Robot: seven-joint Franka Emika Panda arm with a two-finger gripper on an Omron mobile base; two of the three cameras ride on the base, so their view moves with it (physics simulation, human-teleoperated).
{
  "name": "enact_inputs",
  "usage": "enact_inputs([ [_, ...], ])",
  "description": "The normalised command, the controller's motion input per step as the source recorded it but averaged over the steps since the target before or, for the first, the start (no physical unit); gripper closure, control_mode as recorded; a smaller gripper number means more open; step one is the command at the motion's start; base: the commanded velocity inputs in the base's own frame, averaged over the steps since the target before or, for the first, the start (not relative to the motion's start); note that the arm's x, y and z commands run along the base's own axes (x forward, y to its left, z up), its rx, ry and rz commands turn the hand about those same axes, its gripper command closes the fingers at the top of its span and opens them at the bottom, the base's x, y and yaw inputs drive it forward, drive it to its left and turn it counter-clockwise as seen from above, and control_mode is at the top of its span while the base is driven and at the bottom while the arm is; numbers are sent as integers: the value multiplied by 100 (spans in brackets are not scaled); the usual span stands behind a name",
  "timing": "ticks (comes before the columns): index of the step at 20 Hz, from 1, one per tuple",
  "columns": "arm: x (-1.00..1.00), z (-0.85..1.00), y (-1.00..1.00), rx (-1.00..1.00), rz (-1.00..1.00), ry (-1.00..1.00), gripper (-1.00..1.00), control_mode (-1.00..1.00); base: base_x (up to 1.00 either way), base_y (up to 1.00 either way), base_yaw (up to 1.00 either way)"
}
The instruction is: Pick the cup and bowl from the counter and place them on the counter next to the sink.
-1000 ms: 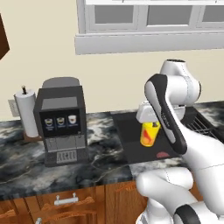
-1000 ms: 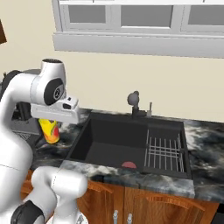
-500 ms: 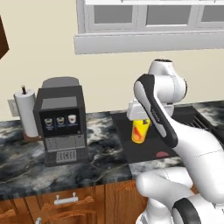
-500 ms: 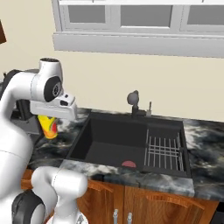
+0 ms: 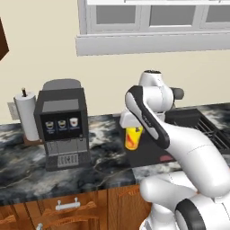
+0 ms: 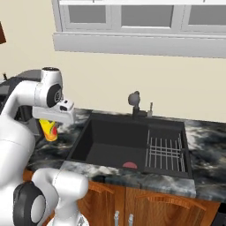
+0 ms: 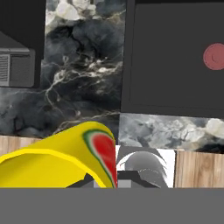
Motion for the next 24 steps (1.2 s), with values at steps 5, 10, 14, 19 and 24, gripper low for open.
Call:
enact_inputs([
  [5, 16, -51, 12, 0, -7, -3, 100, -100, 0, 0, 0],
  [10, 4, -31, 0, 0, -7, -7, 100, -100, 0, 0, 0],
  [14, 16, -21, 0, 0, -3, -10, 100, -100, 0, 0, 0],
  [19, 16, -10, 1, 0, -3, -7, 100, -100, 0, 0, 0],
  [24, 18, -2, 8, 0, -2, 1, 100, -100, 0, 0, 0],
])
